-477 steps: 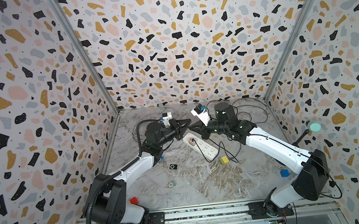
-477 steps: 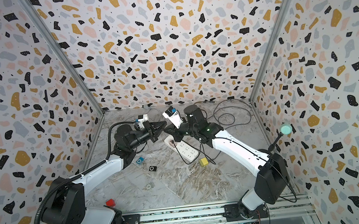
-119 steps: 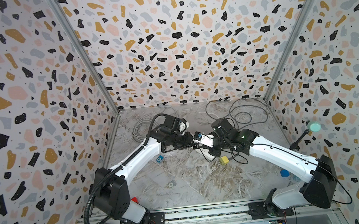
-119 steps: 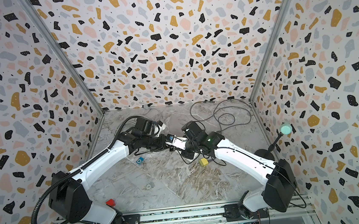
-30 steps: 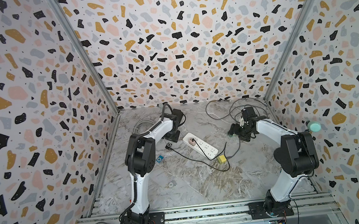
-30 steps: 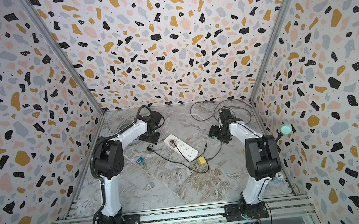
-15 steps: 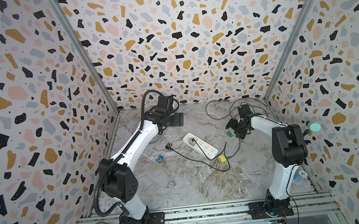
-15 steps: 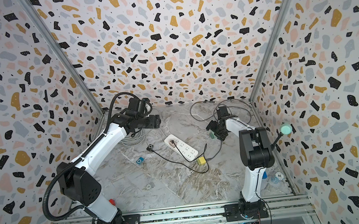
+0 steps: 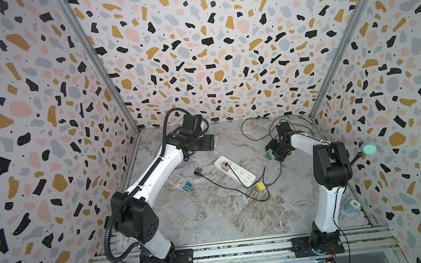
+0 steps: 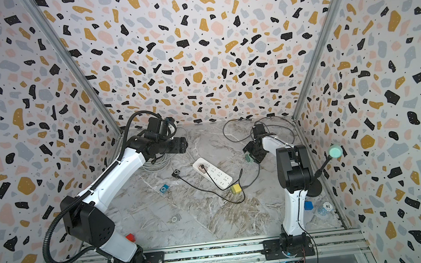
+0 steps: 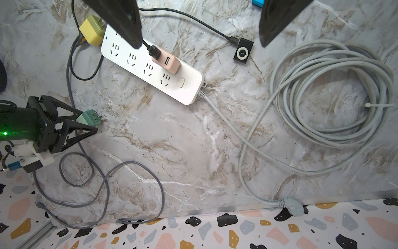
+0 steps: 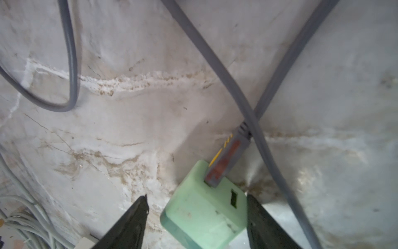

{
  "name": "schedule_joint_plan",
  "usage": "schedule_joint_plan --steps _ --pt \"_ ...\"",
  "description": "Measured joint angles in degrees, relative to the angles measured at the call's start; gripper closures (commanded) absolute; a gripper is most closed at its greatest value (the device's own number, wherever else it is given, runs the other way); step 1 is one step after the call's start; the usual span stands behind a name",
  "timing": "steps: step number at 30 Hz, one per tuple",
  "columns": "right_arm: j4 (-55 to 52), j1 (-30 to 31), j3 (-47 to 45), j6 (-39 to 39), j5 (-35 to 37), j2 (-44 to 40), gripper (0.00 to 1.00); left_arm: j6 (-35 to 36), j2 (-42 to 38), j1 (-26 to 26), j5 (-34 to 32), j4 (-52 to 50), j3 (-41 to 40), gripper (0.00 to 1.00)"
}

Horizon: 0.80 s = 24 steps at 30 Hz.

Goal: Charge mp3
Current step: Pick up the plug from the center of the board.

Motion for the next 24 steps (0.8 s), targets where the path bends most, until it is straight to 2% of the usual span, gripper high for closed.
schedule_joint_plan --steps 5,11,16,19,24 --pt "-1.0 0.0 0.9 0.3 0.1 0.7 0.49 0.2 0.0 0.0 0.9 -0.3 0.0 0.19" --pt "-2.2 -0.2 2.4 -0.9 1.1 0.2 0.71 0.7 0.0 0.0 2.4 -0.4 -0.2 0.21" --pt "0.3 0.4 -1.7 -3.0 1.7 -4.4 0.8 -0.2 -0.6 -0.8 6.7 3.6 -3.3 0.21" --pt "2.3 2.5 -3.2 -6.0 2.1 -11.2 0.82 -3.1 -2.3 -2.7 11.5 10.8 -8.0 0.21" --pt "8.6 9.5 -2.9 -10.0 1.7 -24.8 0.84 -11.4 -5.1 -7.8 19.2 32.1 -17.2 0.22"
